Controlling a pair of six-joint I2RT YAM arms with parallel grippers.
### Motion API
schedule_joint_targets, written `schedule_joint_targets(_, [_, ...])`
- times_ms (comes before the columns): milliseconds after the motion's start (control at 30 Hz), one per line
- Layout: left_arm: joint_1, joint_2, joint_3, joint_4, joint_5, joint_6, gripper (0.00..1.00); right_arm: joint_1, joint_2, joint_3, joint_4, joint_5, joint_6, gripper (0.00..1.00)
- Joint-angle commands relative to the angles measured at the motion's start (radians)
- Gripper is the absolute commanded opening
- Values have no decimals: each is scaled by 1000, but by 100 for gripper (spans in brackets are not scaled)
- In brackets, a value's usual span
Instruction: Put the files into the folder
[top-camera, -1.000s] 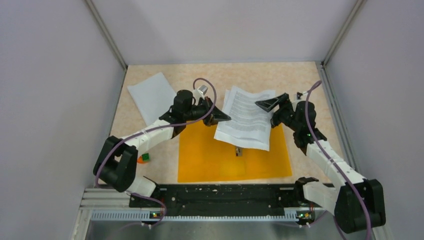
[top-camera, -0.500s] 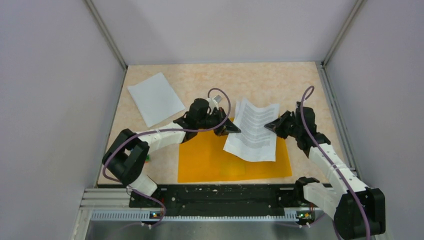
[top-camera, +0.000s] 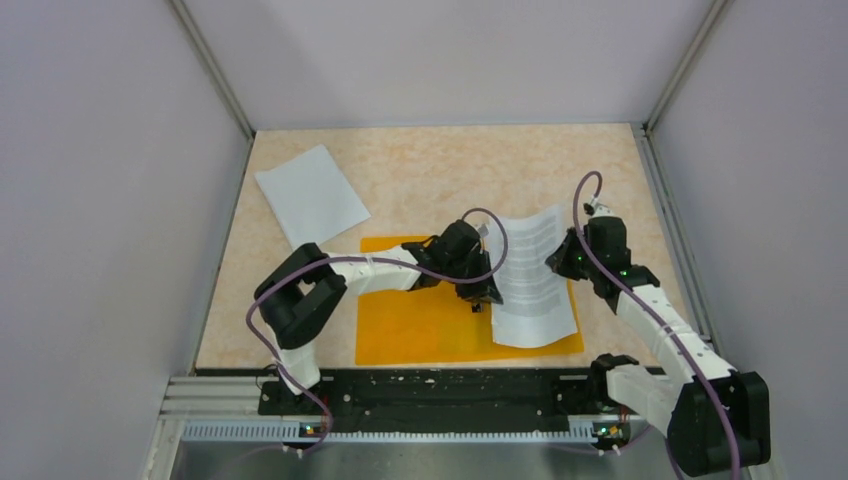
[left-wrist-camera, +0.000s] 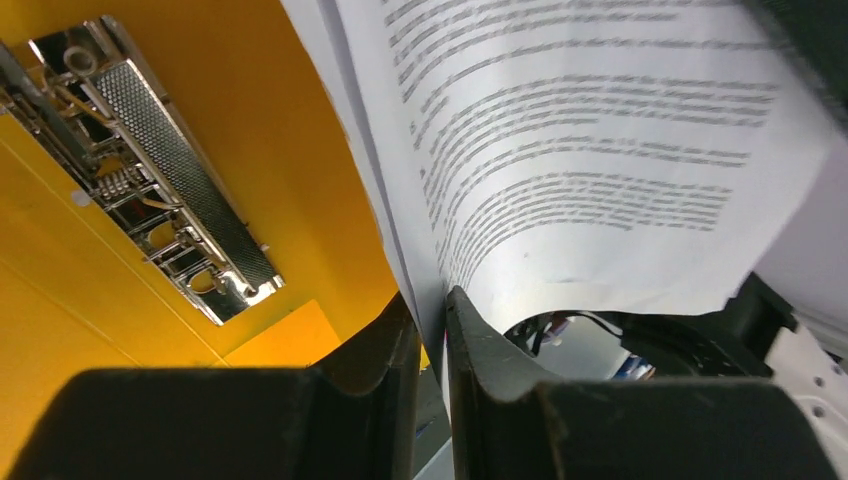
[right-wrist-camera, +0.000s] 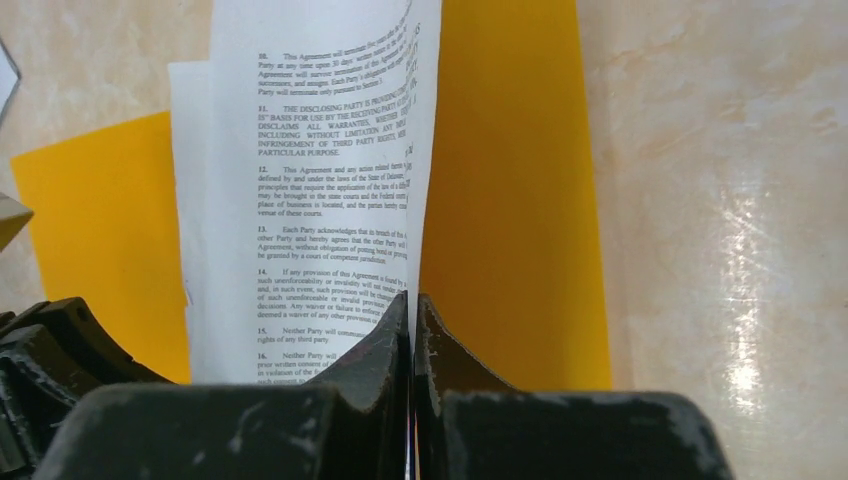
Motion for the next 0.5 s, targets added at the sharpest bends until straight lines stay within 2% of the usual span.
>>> schedule_joint_targets(0, [-21, 47, 65, -123, -79, 49, 20, -6, 0, 37, 64, 55, -89, 0])
schedule_joint_targets(467, [-52, 82, 67, -185, -117, 14, 16, 55, 66, 61, 54, 79, -100, 0])
